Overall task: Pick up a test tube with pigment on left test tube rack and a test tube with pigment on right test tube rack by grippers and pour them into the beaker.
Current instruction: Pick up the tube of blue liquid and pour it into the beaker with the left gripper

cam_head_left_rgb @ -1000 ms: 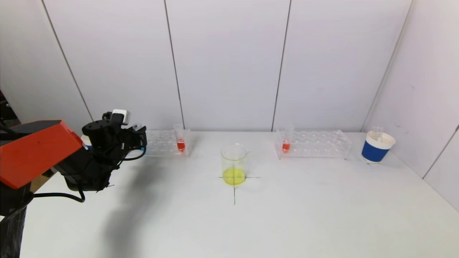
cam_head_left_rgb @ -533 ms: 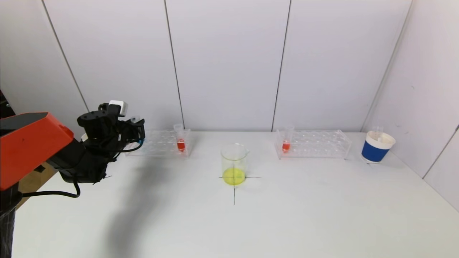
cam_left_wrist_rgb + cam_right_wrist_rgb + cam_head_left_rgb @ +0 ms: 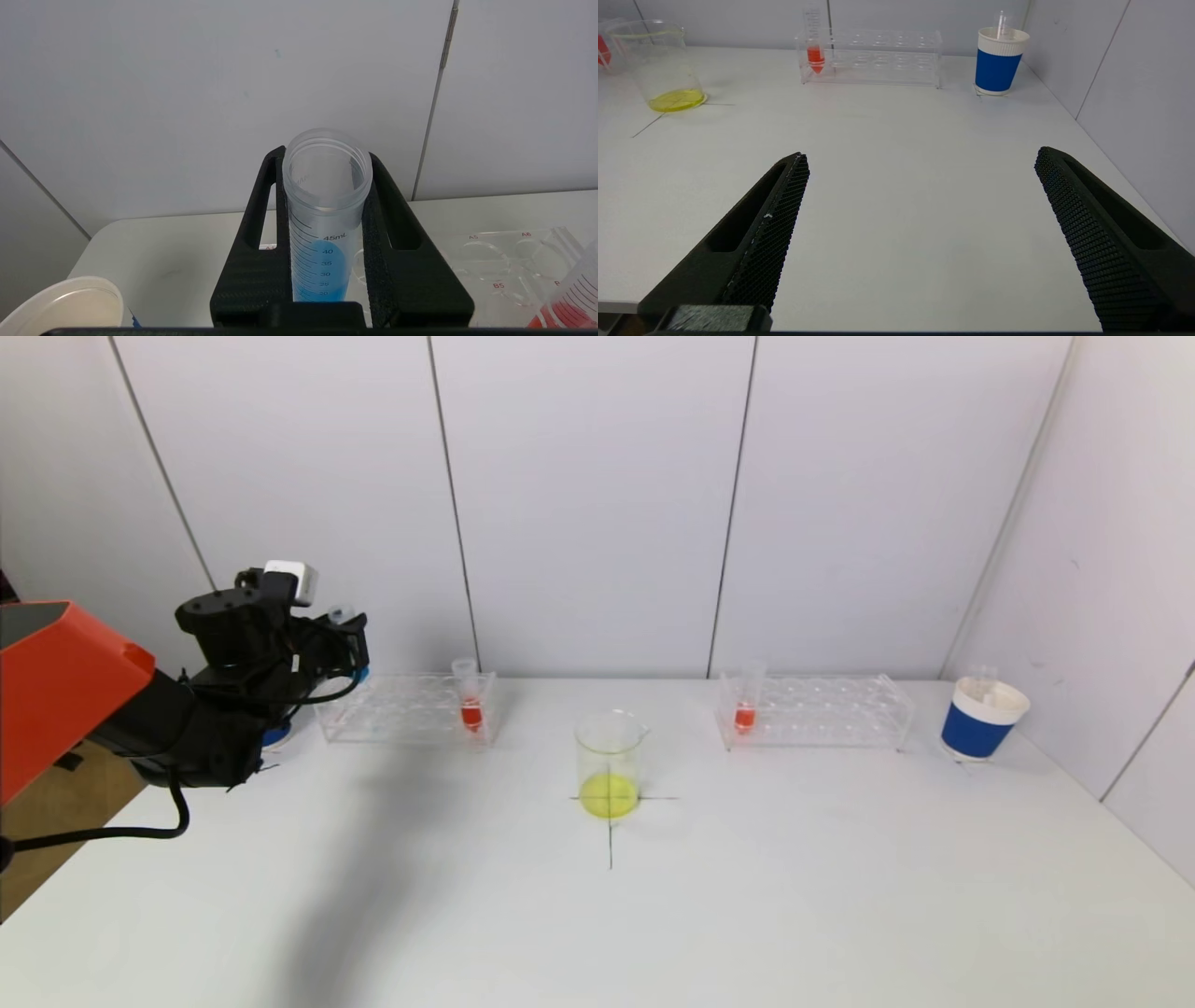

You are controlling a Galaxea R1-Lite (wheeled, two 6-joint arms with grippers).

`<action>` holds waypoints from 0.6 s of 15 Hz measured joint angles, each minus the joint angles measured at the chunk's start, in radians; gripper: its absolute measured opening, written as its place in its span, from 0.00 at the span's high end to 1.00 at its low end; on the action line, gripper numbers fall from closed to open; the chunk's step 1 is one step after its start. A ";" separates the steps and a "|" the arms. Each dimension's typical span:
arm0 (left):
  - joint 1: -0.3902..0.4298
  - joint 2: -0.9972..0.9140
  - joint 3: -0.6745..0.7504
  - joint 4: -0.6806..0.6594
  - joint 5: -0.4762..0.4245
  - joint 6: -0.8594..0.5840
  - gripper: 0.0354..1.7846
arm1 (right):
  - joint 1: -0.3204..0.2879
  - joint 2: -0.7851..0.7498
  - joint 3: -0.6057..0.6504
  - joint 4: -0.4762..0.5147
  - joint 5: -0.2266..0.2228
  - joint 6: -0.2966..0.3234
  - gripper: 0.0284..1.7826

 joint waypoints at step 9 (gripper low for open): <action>-0.062 -0.101 -0.156 0.189 0.009 0.009 0.77 | 0.000 0.000 0.000 0.000 0.000 0.000 0.01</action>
